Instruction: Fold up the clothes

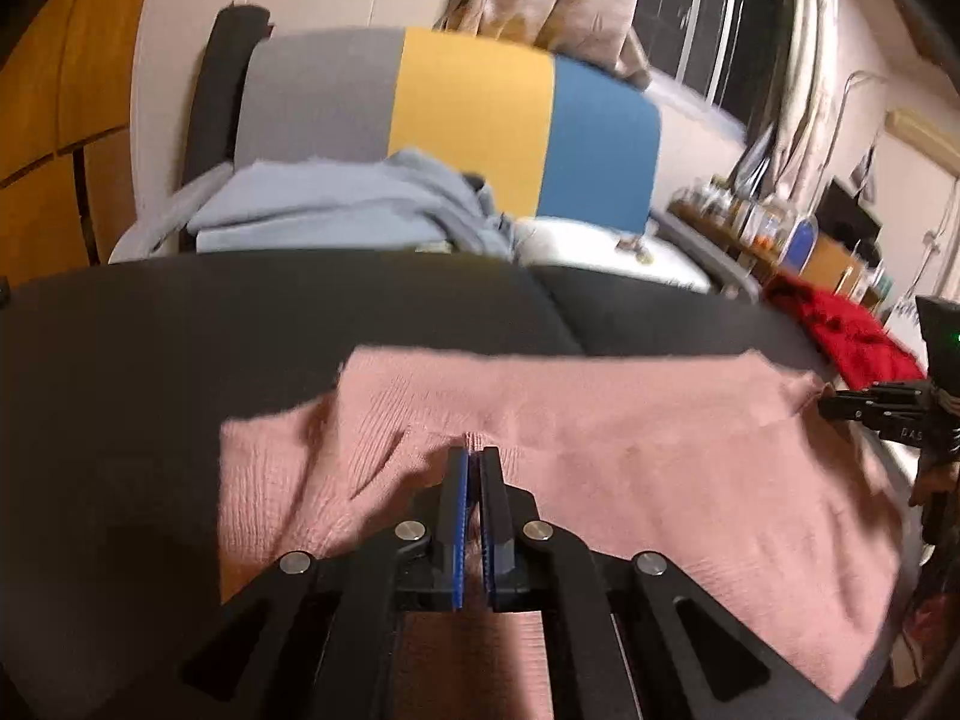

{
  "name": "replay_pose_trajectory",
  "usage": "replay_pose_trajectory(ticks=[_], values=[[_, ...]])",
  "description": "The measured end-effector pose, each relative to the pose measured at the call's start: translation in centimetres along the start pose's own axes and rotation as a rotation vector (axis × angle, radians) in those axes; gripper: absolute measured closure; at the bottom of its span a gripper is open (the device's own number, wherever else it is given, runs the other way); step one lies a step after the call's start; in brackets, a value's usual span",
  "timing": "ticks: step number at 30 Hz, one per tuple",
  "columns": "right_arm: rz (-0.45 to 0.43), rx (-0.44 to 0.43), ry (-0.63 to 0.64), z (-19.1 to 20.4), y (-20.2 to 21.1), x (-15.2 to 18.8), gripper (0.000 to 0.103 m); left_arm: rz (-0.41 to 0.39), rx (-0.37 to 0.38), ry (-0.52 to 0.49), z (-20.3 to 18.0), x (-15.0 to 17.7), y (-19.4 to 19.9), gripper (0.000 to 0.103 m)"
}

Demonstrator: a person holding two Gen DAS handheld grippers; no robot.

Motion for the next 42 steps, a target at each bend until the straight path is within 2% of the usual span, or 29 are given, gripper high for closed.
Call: replay_pose_trajectory(ticks=[4,5,7,9,13,16,19,21,24,26,28,29,30,31,34,37,39,40,41,42], values=[[-0.082,0.064,-0.018,-0.4,2.7,-0.5,0.095,-0.071,0.021,0.043,0.5,-1.0,1.8,0.101],[-0.100,0.086,-0.027,-0.5,3.1,-0.7,0.099,-0.083,0.016,0.049,0.6,-1.2,1.9,0.101],[-0.107,0.112,-0.058,-1.6,2.8,-1.4,0.099,-0.071,0.007,0.053,0.8,-1.4,1.1,0.101],[-0.074,0.114,-0.084,-2.4,0.9,-1.5,0.100,-0.048,-0.001,0.055,0.9,-1.5,0.1,0.101],[-0.047,0.045,-0.142,-3.0,-0.8,-0.5,0.099,-0.023,-0.013,0.054,1.0,-1.5,-0.9,0.101],[-0.041,0.075,-0.124,-3.4,-0.5,-0.6,0.099,-0.021,-0.019,0.052,1.1,-1.5,-0.9,0.101],[-0.078,0.103,-0.122,-3.6,0.8,-1.5,0.099,-0.068,-0.027,0.064,1.2,-1.8,0.3,0.101],[-0.117,0.108,-0.137,-3.8,1.8,-2.1,0.099,-0.073,-0.051,0.071,1.4,-1.9,0.3,0.101],[-0.063,0.128,-0.155,-4.2,-0.5,-1.8,0.099,0.098,-0.040,0.128,2.4,-1.1,-3.8,0.101],[0.000,0.135,-0.183,-4.6,-3.0,-0.9,0.099,0.122,-0.017,0.153,2.9,-1.1,-4.3,0.099],[-0.011,0.114,-0.225,-4.9,-3.6,-0.1,0.098,0.119,0.003,0.172,3.2,-1.1,-4.2,0.097],[-0.019,0.117,-0.233,-4.9,-3.2,-0.1,0.088,0.117,0.005,0.177,3.2,-0.9,-4.2,0.097],[-0.019,0.119,-0.239,-5.0,-3.0,0.0,0.067,0.115,0.005,0.178,3.2,-0.9,-4.2,0.097],[-0.025,0.128,-0.237,-4.9,-2.7,0.1,0.061,0.115,0.002,0.177,3.1,-0.9,-4.1,0.097],[-0.089,0.159,-0.198,-3.7,-0.8,0.0,0.059,0.115,-0.012,0.170,2.9,-0.7,-4.0,0.097],[-0.149,0.140,-0.101,-1.1,1.1,-0.5,0.054,0.119,-0.012,0.162,2.9,-0.8,-4.0,0.097],[-0.106,0.072,-0.019,0.5,0.6,-0.5,0.044,0.125,0.006,0.161,3.0,-0.7,-4.0,0.097],[-0.054,0.072,0.001,0.9,-0.4,-0.1,0.042,0.128,0.014,0.161,3.1,-0.5,-3.9,0.097],[0.009,0.050,0.000,1.2,-1.5,0.6,0.041,0.130,0.013,0.154,3.2,-0.3,-3.8,0.097],[0.051,-0.017,-0.047,1.1,-2.4,1.8,0.041,0.134,0.007,0.142,3.1,0.0,-3.5,0.097]])
Point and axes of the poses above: each gripper's, at about its wrist camera, not at the fingertips, and y roughly against the way its jaws point, z to its left, x to its underside, the point moved 3 cm from there along -y, roughly the way its jaws point, and after that the axes turned 14 degrees about z, right-handed, at the moved point
